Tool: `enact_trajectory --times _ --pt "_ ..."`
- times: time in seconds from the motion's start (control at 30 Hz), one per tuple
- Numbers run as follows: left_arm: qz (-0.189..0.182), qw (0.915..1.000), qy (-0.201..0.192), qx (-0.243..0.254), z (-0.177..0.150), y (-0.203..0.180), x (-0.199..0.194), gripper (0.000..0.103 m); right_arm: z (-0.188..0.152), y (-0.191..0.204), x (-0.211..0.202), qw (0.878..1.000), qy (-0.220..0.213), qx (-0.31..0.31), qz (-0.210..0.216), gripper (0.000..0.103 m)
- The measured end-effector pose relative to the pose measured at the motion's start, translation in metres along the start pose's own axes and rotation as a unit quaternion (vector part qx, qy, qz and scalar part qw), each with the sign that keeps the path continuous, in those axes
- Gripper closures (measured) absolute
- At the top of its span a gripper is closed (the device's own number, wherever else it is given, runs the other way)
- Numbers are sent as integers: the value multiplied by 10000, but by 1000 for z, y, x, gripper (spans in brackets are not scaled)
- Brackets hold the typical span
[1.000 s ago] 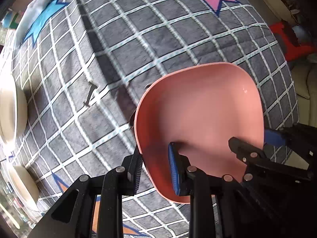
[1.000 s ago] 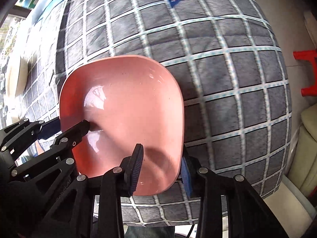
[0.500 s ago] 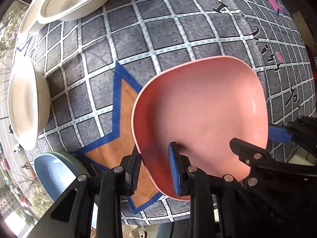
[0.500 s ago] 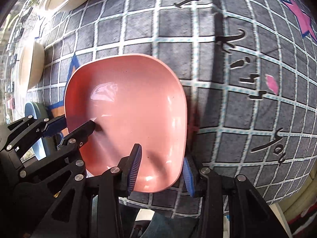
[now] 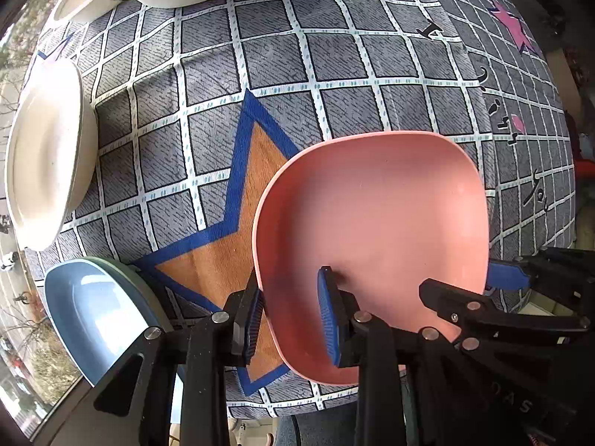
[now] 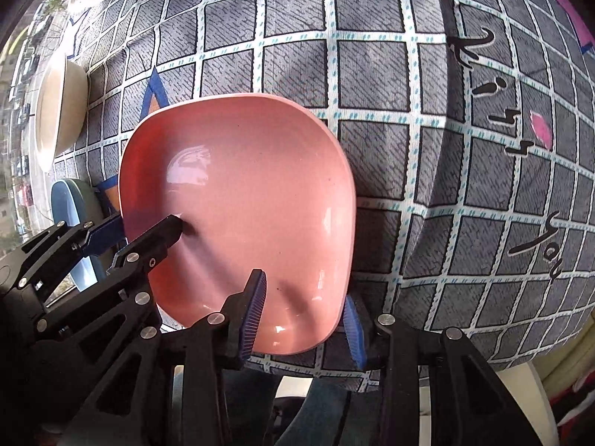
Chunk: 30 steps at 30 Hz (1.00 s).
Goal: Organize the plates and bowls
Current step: 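Carry the pink plate onto the blue plate stack and release it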
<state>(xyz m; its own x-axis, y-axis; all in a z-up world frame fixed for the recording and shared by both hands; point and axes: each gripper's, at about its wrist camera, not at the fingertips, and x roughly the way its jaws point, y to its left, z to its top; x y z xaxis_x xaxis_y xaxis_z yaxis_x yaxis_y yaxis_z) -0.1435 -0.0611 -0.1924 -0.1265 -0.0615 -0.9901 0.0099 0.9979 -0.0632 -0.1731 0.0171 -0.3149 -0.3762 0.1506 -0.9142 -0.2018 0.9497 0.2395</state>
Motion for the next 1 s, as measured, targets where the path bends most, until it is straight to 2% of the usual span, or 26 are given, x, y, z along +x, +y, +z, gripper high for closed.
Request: enact_trajectory --times 0.1,0.2,0.5,0.9,1.0 --pt "-24 10000 -75 57 -12 11 -2 73 -5 3 -2 10000 27 31 -12 61" --pt "-48 9998 -182 67 -32 19 -24 73 -5 11 -9 9998 -17 -113 -150 61" --pt "-28 9978 -633 -203 -57 59 -64 73 4 48 -36 9979 -227 -523 -322 61" --pt "-35 9932 -948 -682 -96 124 -89 73 6 118 -33 9919 -340 -1122 -488 61" --pt "-5 9916 -1006 -812 -107 129 -101 73 1 136 -25 9894 -335 -1309 -535 61"
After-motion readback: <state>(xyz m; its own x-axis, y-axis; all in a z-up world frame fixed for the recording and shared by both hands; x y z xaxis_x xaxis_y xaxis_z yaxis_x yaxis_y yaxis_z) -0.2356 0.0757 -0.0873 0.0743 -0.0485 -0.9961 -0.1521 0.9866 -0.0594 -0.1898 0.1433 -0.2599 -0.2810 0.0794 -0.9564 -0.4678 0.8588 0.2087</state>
